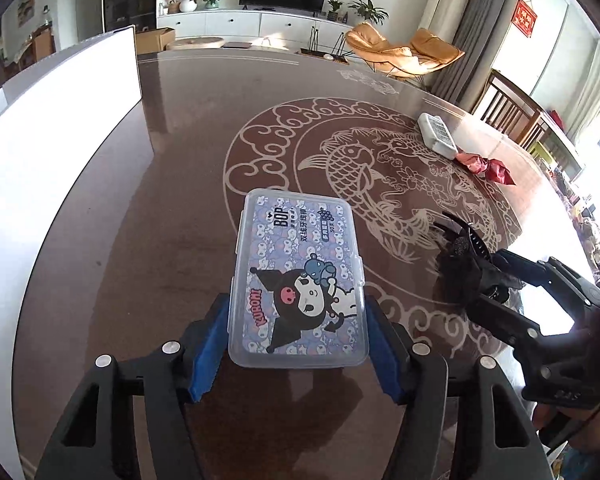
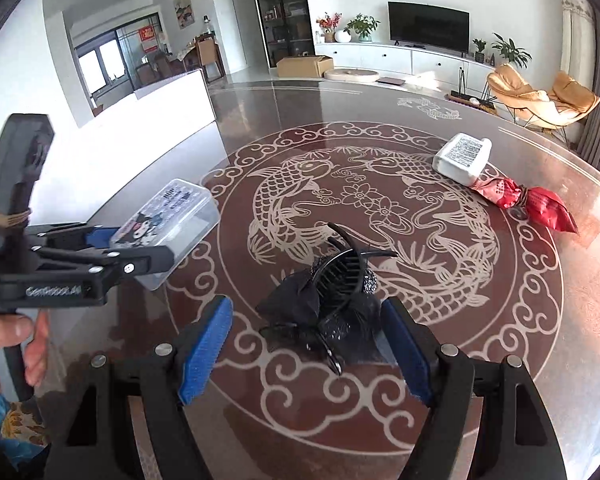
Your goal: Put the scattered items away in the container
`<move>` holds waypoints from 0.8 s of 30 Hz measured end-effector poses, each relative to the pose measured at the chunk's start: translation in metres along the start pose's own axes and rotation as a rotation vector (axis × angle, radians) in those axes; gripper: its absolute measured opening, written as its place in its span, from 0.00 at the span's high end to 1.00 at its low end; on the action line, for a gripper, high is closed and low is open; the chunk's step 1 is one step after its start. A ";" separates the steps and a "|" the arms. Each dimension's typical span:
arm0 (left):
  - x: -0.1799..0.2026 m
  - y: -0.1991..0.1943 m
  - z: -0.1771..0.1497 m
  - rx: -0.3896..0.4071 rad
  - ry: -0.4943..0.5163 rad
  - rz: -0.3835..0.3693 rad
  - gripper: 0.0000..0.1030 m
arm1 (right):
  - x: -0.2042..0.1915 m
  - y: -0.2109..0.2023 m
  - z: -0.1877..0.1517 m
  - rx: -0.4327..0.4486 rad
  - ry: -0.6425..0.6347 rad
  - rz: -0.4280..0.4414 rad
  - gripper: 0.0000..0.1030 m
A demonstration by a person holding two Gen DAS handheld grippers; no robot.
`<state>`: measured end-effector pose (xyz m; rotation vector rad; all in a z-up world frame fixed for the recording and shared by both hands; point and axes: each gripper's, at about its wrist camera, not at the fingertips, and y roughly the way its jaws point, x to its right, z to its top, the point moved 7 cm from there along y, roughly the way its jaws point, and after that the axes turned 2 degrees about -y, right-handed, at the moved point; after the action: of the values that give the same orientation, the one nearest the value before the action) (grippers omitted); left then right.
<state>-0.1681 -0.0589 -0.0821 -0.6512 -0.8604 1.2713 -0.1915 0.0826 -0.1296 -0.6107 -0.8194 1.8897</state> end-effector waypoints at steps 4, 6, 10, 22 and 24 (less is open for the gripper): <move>0.004 0.002 0.002 0.019 0.013 0.002 0.40 | 0.002 0.008 0.004 -0.015 0.018 -0.041 0.65; 0.010 0.005 0.005 0.024 0.018 -0.015 0.40 | 0.005 0.008 0.003 -0.026 0.044 -0.035 0.65; 0.016 0.000 0.000 0.035 0.039 -0.027 0.40 | 0.005 -0.004 -0.003 -0.043 0.035 -0.043 0.65; 0.023 -0.052 -0.028 0.077 0.021 -0.034 0.40 | -0.020 -0.055 -0.012 -0.021 0.016 0.026 0.65; 0.020 -0.065 -0.027 0.082 0.007 -0.046 0.40 | -0.028 -0.063 -0.006 -0.008 0.017 0.047 0.65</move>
<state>-0.1086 -0.0514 -0.0397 -0.5674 -0.8091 1.2560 -0.1399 0.0788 -0.0843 -0.6558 -0.8085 1.9216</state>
